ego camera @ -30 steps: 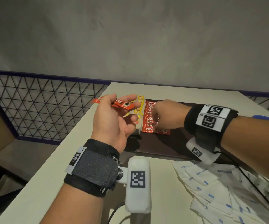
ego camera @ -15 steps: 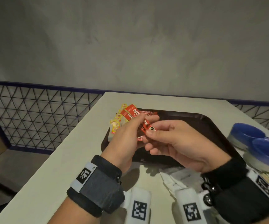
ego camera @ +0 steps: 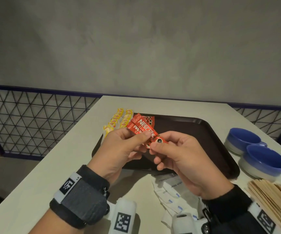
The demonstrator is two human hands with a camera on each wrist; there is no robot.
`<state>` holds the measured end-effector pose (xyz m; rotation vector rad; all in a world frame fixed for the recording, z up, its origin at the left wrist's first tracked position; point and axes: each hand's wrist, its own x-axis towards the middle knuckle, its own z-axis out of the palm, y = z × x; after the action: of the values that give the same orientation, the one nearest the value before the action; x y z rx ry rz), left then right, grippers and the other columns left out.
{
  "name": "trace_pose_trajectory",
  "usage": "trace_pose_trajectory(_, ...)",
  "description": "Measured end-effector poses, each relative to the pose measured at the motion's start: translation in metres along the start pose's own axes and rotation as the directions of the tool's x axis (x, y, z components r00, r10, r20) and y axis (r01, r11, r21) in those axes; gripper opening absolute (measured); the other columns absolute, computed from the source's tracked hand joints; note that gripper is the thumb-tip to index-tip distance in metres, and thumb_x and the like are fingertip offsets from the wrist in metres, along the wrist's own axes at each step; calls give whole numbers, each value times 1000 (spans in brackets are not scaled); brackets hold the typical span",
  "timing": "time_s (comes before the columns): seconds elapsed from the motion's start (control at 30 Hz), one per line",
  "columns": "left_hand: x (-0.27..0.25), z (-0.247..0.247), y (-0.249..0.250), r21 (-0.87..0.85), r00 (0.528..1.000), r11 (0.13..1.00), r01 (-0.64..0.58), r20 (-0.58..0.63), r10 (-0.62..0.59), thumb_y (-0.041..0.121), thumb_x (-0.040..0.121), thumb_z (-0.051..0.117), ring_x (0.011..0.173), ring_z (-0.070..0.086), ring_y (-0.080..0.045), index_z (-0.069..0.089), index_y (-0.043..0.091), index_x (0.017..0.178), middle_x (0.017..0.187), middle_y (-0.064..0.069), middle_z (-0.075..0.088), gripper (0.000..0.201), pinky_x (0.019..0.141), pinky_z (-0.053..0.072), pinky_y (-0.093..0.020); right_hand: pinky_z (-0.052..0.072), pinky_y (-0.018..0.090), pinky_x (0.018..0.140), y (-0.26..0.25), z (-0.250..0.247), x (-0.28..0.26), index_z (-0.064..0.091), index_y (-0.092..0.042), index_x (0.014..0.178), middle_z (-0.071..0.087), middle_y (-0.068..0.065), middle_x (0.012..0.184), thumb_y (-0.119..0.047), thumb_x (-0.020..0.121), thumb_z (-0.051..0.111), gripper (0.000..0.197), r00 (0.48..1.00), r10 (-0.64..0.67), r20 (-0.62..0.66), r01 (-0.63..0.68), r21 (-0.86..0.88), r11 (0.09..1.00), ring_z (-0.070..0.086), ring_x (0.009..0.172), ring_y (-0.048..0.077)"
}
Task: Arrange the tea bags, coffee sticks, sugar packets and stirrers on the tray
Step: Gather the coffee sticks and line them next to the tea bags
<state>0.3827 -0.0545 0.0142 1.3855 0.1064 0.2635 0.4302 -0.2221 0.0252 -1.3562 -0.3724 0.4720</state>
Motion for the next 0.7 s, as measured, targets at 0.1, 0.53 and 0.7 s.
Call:
trace_pose_trajectory(0.1,1,0,0,-25,1000,1000,-1,-20,0,35,66,83,67,64,-15,81,21,81,85,-8,75,21,77,52,-37,54,28,52,-1,0,-1,68,5,108,69,18,81,-4,89,72,21,1000,-13,13,13,-1,1000,61,62,22)
trace_pose_trajectory(0.53,0,1,0,-74,999,997,37,2,-37,23,65,81,61,61,-9,79,10,94,84,-6,74,33,62,52,-24,57,29,58,-3,-16,2,78,-17,100,77,6,86,-20,94,71,10,950,-202,-240,195,-51,979,67,75,21)
trace_pose_trajectory(0.7,-2,2,1,-112,997,991,65,57,-59,17,72,80,81,69,-18,70,6,119,109,-17,76,49,80,56,-34,63,32,66,-4,-13,-2,74,-20,109,78,-3,92,-17,92,72,18,974,-206,-91,195,-109,975,76,86,20)
